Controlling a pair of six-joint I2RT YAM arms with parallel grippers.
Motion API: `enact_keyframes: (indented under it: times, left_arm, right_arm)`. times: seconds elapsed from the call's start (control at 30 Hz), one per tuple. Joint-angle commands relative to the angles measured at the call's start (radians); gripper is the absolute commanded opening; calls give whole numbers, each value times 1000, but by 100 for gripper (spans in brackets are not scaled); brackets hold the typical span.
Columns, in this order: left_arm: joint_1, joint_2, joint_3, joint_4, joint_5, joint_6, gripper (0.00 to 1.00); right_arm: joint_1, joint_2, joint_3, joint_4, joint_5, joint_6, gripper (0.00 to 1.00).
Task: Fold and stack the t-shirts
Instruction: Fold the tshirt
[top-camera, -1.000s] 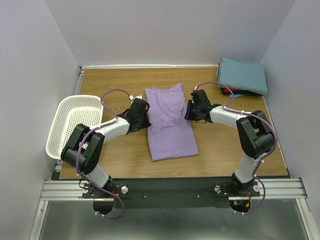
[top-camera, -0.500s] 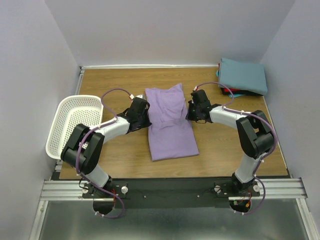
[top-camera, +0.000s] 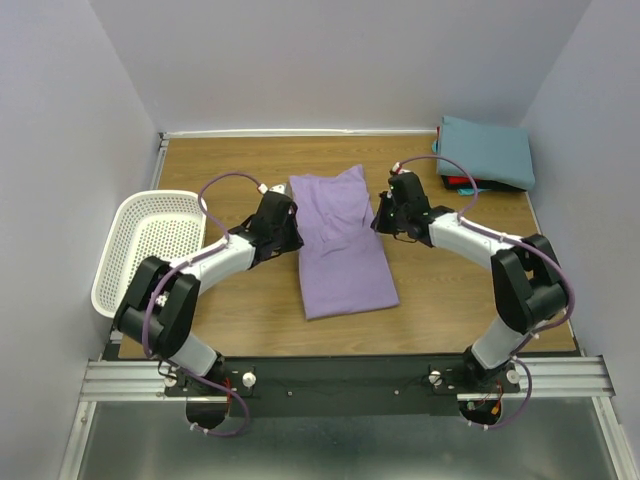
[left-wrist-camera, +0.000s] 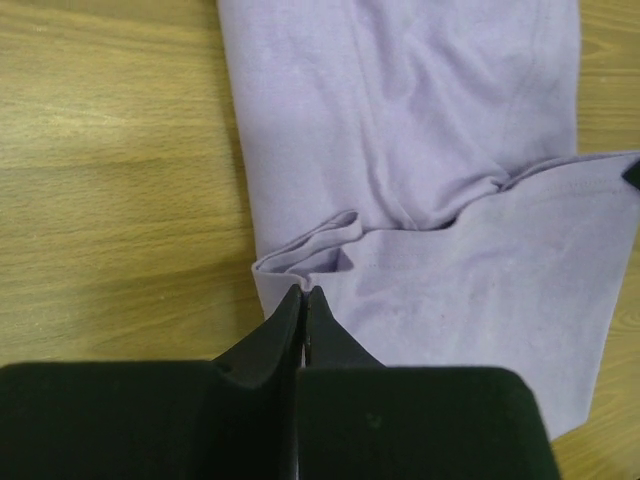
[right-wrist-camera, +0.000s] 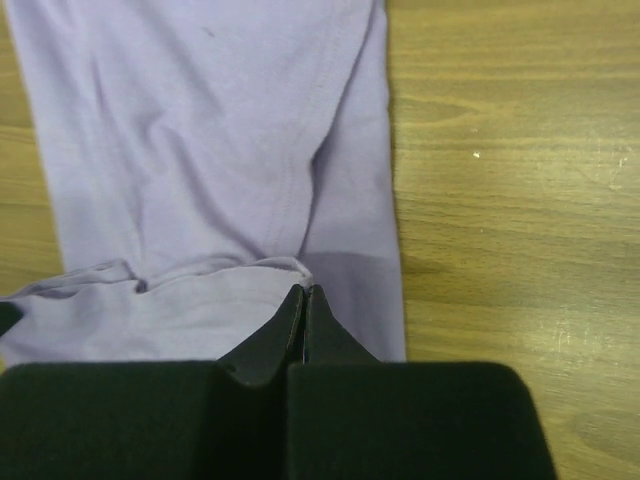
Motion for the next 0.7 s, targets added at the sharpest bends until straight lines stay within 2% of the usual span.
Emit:
enact_keyframes:
  times: [0.0,0.4,0.57,0.67]
  left_arm:
    - [3,-48,9,27,45,31,3]
    - [-2,-115,7,76,104,75,3]
    - [-3,-108,1,89,97,72,4]
    - [-3,-37,12,87,65,54,4]
  right_arm:
    - [-3,-72,-19,13,-7,1,0]
    - [-3,-244,-85,-11,19,21,0]
    - [-1,-249,-102,-16,66,21,1]
    - [-3,-201,-99,-16,85,26,1]
